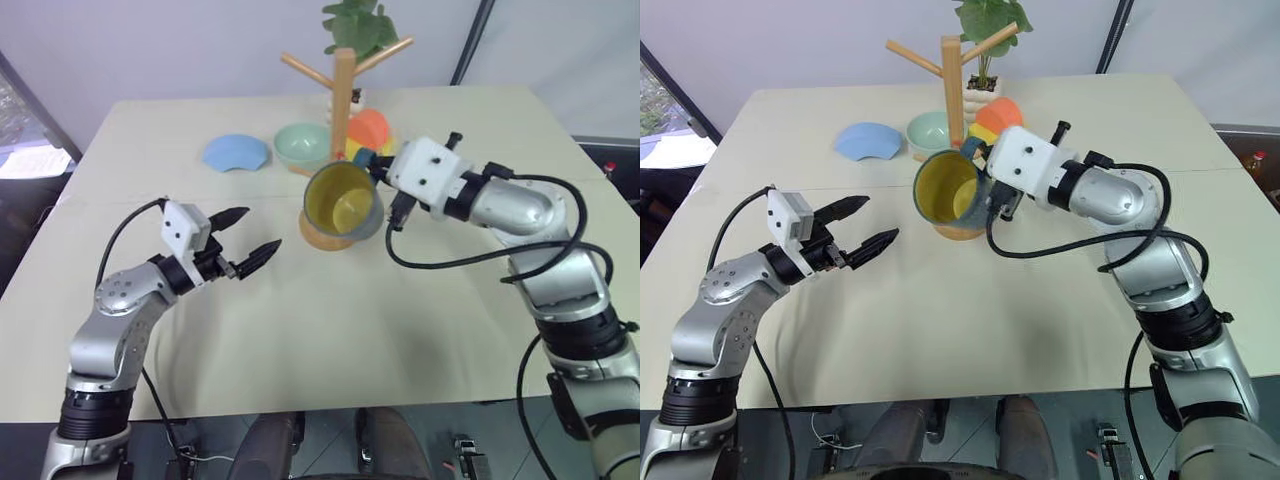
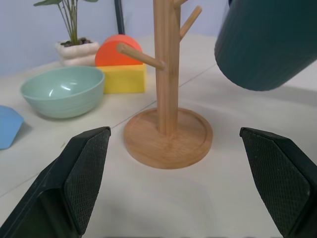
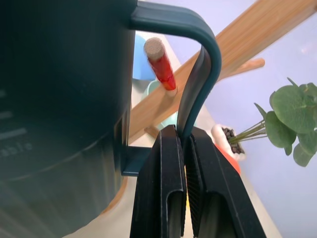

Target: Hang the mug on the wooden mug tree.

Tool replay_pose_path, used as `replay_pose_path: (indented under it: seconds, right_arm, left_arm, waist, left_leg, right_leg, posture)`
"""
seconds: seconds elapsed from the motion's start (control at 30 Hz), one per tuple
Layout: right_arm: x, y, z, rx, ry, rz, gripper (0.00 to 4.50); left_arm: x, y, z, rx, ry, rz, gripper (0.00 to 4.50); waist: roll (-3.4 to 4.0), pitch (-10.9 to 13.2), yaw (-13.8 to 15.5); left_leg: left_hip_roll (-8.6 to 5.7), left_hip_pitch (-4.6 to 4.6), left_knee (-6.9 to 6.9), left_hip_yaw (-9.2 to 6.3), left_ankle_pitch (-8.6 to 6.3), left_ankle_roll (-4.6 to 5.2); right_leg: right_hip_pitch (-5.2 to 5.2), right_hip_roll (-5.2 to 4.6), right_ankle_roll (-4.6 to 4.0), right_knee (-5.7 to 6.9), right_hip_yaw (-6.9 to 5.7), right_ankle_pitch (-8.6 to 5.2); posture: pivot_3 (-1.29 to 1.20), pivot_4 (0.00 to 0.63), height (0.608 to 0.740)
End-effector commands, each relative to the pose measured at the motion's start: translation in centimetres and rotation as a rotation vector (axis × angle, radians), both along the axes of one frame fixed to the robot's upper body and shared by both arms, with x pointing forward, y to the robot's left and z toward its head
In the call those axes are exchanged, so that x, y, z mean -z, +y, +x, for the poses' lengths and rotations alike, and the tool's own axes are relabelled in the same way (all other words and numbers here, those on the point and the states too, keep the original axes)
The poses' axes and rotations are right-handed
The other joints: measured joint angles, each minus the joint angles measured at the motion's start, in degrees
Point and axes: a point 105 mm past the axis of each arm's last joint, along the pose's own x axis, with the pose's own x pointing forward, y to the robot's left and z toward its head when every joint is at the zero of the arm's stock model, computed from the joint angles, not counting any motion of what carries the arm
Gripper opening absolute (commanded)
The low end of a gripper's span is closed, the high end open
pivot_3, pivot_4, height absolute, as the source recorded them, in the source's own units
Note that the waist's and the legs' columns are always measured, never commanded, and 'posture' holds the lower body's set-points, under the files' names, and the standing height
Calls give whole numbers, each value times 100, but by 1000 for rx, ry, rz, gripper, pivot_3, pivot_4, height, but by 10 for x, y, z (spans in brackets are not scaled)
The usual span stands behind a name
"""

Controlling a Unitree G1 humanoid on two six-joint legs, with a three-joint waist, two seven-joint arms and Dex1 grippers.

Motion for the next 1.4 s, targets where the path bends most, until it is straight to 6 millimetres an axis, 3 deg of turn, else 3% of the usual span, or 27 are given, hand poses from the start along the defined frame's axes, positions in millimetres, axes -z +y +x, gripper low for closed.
replay_pose_path:
  seconds: [0.03, 0.37, 0.63, 1.07, 1.17, 1.3, 1.4]
  right_arm:
    - [-18, 14, -7, -25, -60, 4, 67]
    - [-16, 28, 1, 3, -43, -12, 67]
    - [-13, 28, 10, 55, -38, -23, 67]
    - [-7, 25, 20, 97, -28, -53, 67]
    - [-10, 25, 20, 103, -46, -52, 1022]
    - [-20, 23, 19, 106, -84, -38, 2889]
    - [-24, 21, 16, 98, -94, -39, 2889]
  left_arm:
    - [-17, 7, -3, -24, -74, -21, 4500]
    - [-30, 8, -13, 18, -106, -70, 4500]
    - [-50, 4, -26, 75, -121, -95, 4500]
    - [-53, 1, -25, 74, -124, -92, 4500]
    - [-54, 0, -25, 74, -124, -99, 4500]
    - [-53, 0, -24, 75, -122, -102, 4500]
    - [-52, 0, -24, 75, -121, -101, 4500]
  waist:
    - [0, 0, -15]
    - [0, 0, -57]
    - [0, 0, -66]
    - [0, 0, -63]
    - [0, 0, -59]
    - [0, 0, -62]
    - [0, 0, -63]
  left_leg:
    - [0, 0, 0, 0, 0, 0]
    - [0, 3, 4, 0, 0, 0]
    - [0, 6, 4, 0, 0, 0]
    - [0, 9, 4, 0, 0, 0]
    - [-1, 9, 4, 0, 1, 0]
    - [0, 9, 4, 1, 1, 0]
    - [0, 10, 4, 1, 1, 0]
  right_leg:
    - [0, 0, 0, 0, 0, 0]
    - [4, 1, 7, 1, 0, 5]
    - [4, 2, 17, 4, 0, 10]
    - [6, 3, 18, 4, 1, 11]
    - [6, 4, 18, 4, 1, 11]
    - [6, 4, 18, 4, 1, 11]
    - [6, 4, 18, 5, 1, 11]
  posture:
    - [0, 150, 740]
    - [0, 150, 740]
    - [0, 150, 740]
    - [0, 150, 740]
    - [0, 150, 740]
    - [0, 150, 740]
    - [0, 150, 740]
